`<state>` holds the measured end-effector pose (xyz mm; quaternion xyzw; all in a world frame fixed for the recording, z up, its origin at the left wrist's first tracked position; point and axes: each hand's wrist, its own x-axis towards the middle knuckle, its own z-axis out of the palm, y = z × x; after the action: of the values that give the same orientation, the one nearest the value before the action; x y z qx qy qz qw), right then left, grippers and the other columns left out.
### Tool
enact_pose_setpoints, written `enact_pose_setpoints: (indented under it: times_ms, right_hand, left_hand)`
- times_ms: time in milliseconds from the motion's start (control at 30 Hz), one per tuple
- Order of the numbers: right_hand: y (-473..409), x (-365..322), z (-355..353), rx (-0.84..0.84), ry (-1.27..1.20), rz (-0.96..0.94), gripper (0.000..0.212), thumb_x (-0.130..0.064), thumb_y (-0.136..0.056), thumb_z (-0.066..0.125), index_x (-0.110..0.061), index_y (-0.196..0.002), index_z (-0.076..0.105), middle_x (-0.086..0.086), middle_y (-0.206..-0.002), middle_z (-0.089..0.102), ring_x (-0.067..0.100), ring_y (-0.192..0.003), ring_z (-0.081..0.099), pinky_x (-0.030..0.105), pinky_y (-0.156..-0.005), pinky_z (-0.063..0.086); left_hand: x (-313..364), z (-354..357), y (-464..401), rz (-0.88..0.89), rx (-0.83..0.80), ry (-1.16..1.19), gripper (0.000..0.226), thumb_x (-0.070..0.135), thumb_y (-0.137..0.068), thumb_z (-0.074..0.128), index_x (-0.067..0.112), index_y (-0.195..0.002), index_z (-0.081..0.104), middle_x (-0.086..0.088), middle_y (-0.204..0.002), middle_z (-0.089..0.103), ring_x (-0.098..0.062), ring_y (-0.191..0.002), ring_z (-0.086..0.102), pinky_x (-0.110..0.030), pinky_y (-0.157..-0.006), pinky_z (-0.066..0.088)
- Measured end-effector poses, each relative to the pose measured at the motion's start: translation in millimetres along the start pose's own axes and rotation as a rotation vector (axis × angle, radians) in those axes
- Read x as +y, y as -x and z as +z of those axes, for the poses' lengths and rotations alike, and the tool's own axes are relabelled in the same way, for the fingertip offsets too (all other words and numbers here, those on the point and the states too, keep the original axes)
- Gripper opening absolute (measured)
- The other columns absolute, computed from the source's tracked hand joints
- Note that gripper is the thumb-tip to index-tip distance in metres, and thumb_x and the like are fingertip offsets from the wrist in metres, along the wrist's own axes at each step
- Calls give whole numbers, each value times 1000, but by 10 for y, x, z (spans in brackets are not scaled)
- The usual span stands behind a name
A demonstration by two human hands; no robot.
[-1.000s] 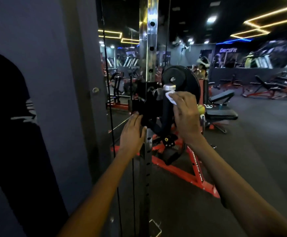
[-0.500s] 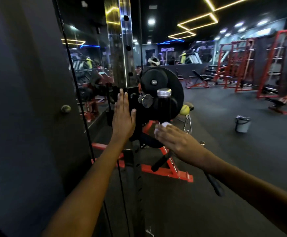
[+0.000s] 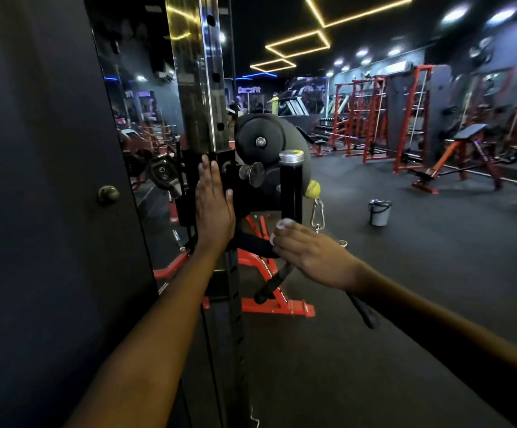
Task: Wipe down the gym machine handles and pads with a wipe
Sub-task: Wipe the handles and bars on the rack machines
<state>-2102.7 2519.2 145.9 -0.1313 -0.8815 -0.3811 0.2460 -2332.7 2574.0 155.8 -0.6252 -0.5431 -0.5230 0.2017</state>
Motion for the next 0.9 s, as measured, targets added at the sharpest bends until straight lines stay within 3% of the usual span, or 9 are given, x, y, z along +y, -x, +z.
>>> enact_pose_setpoints:
  times_ms: [67, 167, 233, 300, 400, 533, 700, 800, 900]
  right_hand:
    - [149, -111, -53, 159, -297, 218, 37, -7, -100, 32, 7, -114, 63, 18, -121, 59, 27, -123, 49, 35, -111, 32]
    - [-27, -74, -173, 664, -583, 868, 32, 6, -88, 36, 1, -105, 63, 12, -108, 59, 12, -108, 54, 27, -97, 42]
    - [-346, 157, -239, 864, -756, 1132, 34, 8, -83, 38, -5, -101, 63, 16, -105, 61, 19, -104, 58, 39, -92, 48]
    - [-669, 258, -295, 835, -968, 1172, 31, -3, -89, 41, -4, -113, 61, 19, -115, 60, 29, -108, 58, 48, -94, 48]
    - [-789, 89, -201, 700, -832, 1150, 35, -19, -98, 36, -15, -129, 52, 9, -124, 57, 23, -116, 55, 41, -98, 45]
    - [-442, -220, 14, 635, -1004, 1247, 35, -7, -96, 36, -25, -117, 59, 7, -114, 62, 18, -108, 58, 41, -96, 47]
    - [-361, -114, -119, 561, -1329, 1361, 26, 7, -94, 34, 15, -97, 58, 11, -75, 57, 6, -62, 56, 14, -59, 46]
    - [-636, 290, -351, 571, -1365, 1332, 24, 3, -91, 36, 16, -89, 55, 27, -67, 41, 19, -60, 52, 23, -55, 41]
    - [-819, 503, -492, 636, -1503, 1274, 31, 12, -83, 32, 5, -88, 61, 17, -71, 57, 21, -58, 60, 31, -60, 48]
  left_hand:
    - [-7, 4, 9, 1, -8, -4, 59, 21, -103, 32, 3, -153, 5, -15, -161, 1, -27, -149, 2, -41, -119, 14]
    - [-15, 8, 14, 7, -11, -4, 59, 19, -104, 33, 3, -153, 5, -15, -161, 0, -27, -149, 1, -41, -119, 14]
    - [-22, 8, 5, 4, -17, -4, 59, 18, -103, 35, 3, -153, 6, -15, -161, 1, -27, -149, 2, -41, -118, 14]
    - [-30, 9, 3, 3, -25, 2, 59, 20, -102, 32, 3, -153, 7, -14, -161, 1, -26, -149, 2, -40, -118, 14]
    - [-43, 0, 3, 7, -31, 2, 59, 22, -102, 30, 3, -153, 7, -14, -161, 1, -25, -149, 2, -39, -118, 14]
    - [-15, -14, 15, 23, -20, -2, 58, 18, -104, 34, 3, -153, 6, -14, -161, 0, -26, -149, 1, -35, -118, 9]
    - [16, -21, 24, 14, -17, -13, 58, 18, -104, 33, 3, -153, 5, -13, -162, -2, -26, -149, 0, -34, -118, 7]
    - [0, -18, 18, 20, -22, -7, 59, 18, -104, 34, 3, -153, 4, -12, -161, -3, -25, -149, 0, -34, -118, 8]
    - [-16, -13, 9, 27, -19, -9, 59, 17, -104, 34, 3, -153, 6, -14, -161, 0, -26, -149, 1, -36, -119, 10]
